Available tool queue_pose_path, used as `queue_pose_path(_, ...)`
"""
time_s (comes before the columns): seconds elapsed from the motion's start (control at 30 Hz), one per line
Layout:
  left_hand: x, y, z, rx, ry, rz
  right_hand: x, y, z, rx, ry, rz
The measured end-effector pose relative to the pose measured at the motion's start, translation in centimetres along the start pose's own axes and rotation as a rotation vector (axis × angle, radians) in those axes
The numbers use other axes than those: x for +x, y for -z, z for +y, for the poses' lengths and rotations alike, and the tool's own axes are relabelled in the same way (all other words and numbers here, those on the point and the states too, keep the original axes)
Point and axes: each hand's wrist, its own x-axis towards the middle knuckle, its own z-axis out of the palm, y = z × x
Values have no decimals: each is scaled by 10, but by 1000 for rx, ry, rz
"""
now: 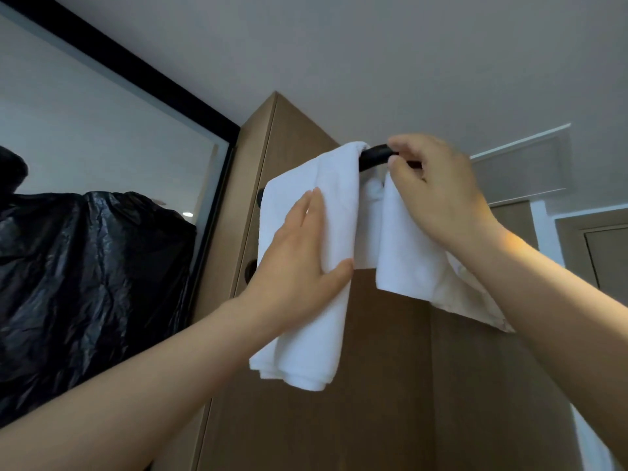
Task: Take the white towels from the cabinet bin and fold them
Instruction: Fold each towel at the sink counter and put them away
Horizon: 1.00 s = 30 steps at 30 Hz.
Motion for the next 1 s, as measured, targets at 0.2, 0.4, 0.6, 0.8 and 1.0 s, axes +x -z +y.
queue_pose_path(0.2, 4, -1, 24, 52, 120, -85, -34, 5, 7, 220, -279, -266)
queue_pose_path(0.4, 12, 15, 20, 84, 99, -39, -32, 9, 9, -98, -306, -454)
queue_pose_path(0.6, 7, 26, 11, 150, 33, -20, -31, -5, 12, -257, -131, -503)
queue_pose_path(0.8, 8, 28, 22, 197, 52, -67, -23, -20, 14, -581, 129, -547)
queue_pose_path(1.0, 11, 27, 23, 280, 74, -93, -16, -24, 23, -784, -138, -454)
